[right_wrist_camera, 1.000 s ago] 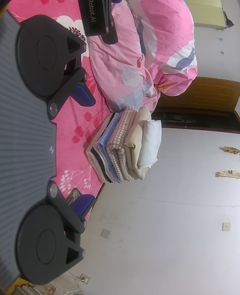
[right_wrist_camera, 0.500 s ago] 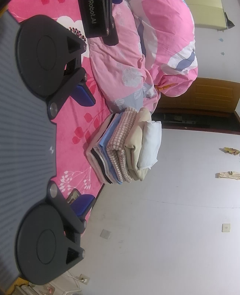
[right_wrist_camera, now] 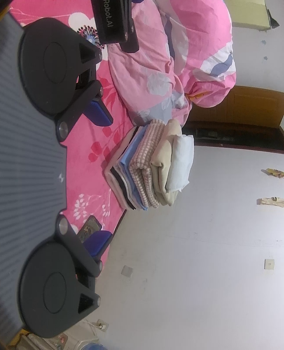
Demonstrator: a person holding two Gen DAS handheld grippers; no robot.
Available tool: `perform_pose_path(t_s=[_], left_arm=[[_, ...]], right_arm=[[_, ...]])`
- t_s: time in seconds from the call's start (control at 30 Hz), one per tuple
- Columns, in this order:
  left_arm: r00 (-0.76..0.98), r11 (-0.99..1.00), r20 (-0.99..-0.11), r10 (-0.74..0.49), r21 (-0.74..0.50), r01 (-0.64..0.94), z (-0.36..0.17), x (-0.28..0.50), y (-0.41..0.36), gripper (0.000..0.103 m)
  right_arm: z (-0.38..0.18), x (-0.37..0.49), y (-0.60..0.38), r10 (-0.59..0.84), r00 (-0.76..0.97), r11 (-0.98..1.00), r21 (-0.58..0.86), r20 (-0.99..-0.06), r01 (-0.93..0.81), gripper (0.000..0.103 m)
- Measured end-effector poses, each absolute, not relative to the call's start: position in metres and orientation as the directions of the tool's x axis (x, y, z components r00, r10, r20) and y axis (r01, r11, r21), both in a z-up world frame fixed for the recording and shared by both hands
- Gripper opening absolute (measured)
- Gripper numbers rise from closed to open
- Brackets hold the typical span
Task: Fold clothes
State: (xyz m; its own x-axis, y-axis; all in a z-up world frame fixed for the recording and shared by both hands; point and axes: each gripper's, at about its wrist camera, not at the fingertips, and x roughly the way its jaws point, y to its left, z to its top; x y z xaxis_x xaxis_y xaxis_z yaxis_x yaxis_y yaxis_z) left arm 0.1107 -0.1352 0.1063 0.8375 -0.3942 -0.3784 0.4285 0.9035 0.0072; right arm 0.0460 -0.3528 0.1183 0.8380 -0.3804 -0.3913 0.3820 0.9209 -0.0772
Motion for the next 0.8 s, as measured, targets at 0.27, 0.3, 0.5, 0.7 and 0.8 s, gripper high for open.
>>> perform_pose_path(t_s=[0.27,0.3,0.5,0.7,0.8], left_arm=[[0.829,0.897,-0.386,-0.404,0.01,0.441,0.104,0.111,-0.147,0.103],[0.829,0.897,-0.386,-0.404,0.011,0.442,0.104,0.111,-0.147,0.103],[0.83,0.896,-0.386,-0.403,0.018,0.444,0.104,0.111,-0.152,0.103],[0.831,0.896,-0.384,-0.403,0.021,0.444,0.105,0.111,-0.152,0.103],[0.832,0.895,-0.382,-0.403,0.023,0.445,0.105,0.11,-0.152,0.103]], right_arm=[[0.116,0.044,-0.364,-0.395,0.828,0.913,-0.071,-0.398,0.401,0.102],[0.115,0.045,-0.366,-0.395,0.828,0.913,-0.069,-0.399,0.402,0.102],[0.115,0.045,-0.369,-0.392,0.829,0.914,-0.062,-0.4,0.402,0.102],[0.115,0.044,-0.37,-0.39,0.83,0.914,-0.059,-0.399,0.401,0.102],[0.115,0.044,-0.37,-0.389,0.831,0.915,-0.059,-0.399,0.4,0.102]])
